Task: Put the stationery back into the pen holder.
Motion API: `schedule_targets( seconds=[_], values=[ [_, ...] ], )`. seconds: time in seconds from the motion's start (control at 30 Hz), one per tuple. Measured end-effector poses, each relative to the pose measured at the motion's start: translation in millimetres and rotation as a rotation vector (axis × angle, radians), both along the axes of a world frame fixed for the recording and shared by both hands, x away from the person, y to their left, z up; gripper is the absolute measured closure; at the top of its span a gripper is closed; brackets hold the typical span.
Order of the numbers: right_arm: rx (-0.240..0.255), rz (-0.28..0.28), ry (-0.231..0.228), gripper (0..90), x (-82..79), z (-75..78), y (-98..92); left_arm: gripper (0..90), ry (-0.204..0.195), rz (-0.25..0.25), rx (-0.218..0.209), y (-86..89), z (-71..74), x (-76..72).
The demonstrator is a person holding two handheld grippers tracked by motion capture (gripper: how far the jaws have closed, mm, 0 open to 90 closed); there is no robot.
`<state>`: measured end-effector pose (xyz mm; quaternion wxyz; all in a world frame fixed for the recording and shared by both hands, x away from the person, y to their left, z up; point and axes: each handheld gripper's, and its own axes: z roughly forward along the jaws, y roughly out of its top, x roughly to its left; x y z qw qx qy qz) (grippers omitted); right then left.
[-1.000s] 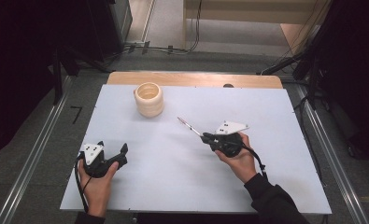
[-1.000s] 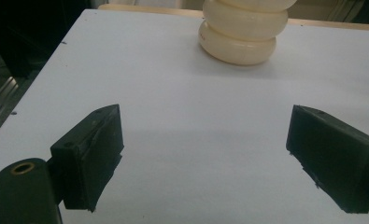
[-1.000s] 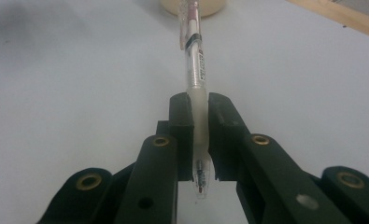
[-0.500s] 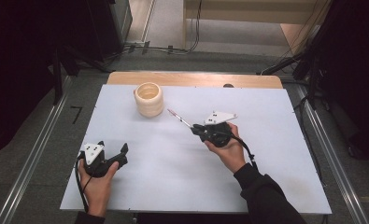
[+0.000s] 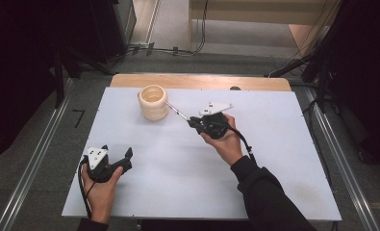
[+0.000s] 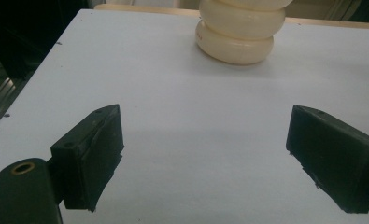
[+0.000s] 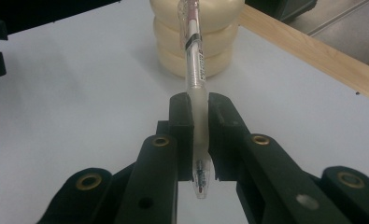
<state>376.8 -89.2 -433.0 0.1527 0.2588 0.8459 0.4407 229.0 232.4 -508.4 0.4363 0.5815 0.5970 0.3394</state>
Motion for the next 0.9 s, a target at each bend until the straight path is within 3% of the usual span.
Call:
schedule_targets(
  seconds=[0.47,0.9],
  values=[
    [-0.024,0.005,0.010,78.4,32.0,12.7,35.2,11.5,0.003,-0.006,0.000,-0.2,-0.7,0.8],
    [-0.050,-0.002,0.031,78.3,48.0,18.2,54.0,11.5,0.003,-0.014,-0.002,-0.3,-1.4,1.4]
  ],
)
